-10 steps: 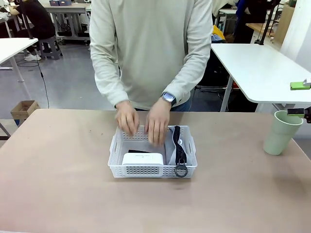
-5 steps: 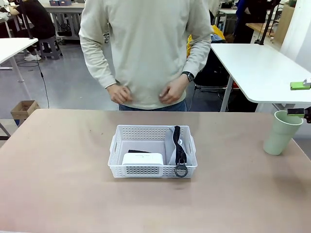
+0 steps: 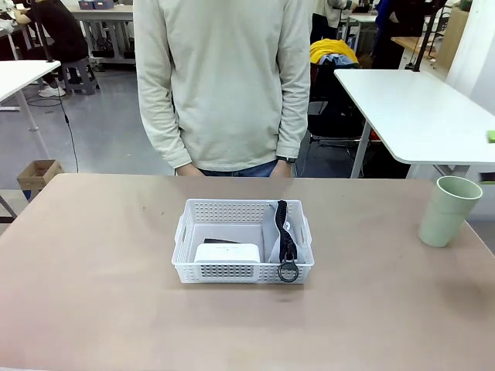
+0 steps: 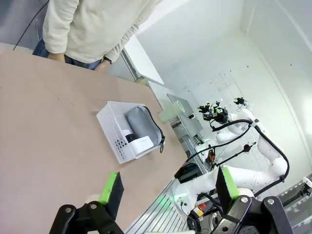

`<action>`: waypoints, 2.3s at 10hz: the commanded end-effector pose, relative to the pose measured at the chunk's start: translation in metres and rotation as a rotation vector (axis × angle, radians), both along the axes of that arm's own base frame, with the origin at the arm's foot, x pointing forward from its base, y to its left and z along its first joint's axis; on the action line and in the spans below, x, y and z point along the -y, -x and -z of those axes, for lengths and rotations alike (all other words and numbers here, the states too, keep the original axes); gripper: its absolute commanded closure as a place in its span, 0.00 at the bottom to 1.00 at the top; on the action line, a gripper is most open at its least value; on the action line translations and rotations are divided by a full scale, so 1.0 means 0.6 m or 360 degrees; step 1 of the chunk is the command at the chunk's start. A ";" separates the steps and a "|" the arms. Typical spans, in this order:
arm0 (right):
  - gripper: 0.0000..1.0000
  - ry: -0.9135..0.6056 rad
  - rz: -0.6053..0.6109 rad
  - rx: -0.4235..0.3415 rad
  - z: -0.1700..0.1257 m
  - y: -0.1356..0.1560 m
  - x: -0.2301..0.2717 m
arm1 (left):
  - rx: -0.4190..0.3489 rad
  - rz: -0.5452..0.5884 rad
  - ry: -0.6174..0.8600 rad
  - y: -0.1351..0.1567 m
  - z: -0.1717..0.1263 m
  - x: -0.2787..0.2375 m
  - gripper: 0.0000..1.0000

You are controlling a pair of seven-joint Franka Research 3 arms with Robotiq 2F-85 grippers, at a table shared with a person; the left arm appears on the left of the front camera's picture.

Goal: Efficiently arrange items inside the basket to fit them all.
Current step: Pick up the Reusable plastic cup and place it inside the Organizing basket.

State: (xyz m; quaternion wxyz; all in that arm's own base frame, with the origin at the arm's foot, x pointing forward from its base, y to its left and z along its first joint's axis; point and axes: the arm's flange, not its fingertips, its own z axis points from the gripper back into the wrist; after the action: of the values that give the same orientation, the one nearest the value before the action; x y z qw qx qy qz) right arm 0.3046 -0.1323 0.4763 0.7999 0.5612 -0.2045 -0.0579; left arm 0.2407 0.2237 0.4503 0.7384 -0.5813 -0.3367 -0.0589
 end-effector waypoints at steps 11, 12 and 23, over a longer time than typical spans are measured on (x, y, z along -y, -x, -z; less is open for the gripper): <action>0.00 0.0540 0.0083 0.0810 0.110 0.032 0.163 | 0.0052 0.0005 0.0015 -0.001 0.001 0.002 0.00; 0.00 0.0540 0.0083 0.0810 0.110 0.032 0.163 | 0.0052 0.0005 0.0015 -0.001 0.001 0.002 0.00; 0.00 0.1308 -0.0389 0.1247 0.366 -0.007 0.094 | 0.0052 0.0005 0.0015 -0.001 0.001 0.002 0.00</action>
State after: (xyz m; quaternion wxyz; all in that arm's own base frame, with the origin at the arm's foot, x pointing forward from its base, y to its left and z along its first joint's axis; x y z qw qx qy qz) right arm 0.3190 -0.2226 0.2780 0.8175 0.2361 -0.4191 0.3166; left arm 0.2413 0.2233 0.4490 0.7385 -0.5815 -0.3359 -0.0604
